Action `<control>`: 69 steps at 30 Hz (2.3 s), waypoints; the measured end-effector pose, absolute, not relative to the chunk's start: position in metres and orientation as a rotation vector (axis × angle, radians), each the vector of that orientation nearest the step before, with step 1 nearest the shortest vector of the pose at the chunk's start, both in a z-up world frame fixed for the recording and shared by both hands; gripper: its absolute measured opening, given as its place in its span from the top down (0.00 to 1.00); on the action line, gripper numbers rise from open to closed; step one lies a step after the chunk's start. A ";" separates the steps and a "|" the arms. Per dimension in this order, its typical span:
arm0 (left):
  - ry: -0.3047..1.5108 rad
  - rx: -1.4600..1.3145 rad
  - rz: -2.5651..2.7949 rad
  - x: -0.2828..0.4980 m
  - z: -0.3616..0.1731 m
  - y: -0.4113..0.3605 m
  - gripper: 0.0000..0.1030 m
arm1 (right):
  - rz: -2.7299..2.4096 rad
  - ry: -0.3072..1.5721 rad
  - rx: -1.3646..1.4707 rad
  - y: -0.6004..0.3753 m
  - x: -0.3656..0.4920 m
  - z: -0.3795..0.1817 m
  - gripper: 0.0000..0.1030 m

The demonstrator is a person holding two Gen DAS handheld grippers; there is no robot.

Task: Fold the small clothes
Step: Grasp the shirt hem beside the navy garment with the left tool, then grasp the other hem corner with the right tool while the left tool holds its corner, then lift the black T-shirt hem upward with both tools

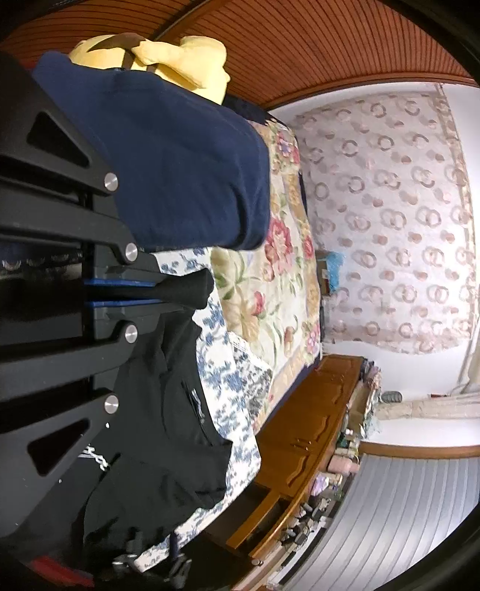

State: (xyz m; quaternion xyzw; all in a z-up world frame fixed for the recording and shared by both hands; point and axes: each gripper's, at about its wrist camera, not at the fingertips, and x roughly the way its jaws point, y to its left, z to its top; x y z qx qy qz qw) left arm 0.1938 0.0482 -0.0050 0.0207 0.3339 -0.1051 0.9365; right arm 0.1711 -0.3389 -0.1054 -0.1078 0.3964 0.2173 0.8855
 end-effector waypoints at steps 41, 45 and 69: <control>0.558 -0.036 -0.287 0.097 0.018 0.060 0.98 | 0.503 0.646 -0.089 -0.374 0.205 -0.043 0.92; 0.554 -0.068 -0.299 0.062 0.005 0.066 0.98 | 0.541 0.607 -0.086 -0.375 0.163 -0.032 0.92; 0.615 -0.102 -0.231 -0.024 -0.026 0.107 0.94 | 0.547 0.726 -0.161 -0.391 0.048 -0.054 0.92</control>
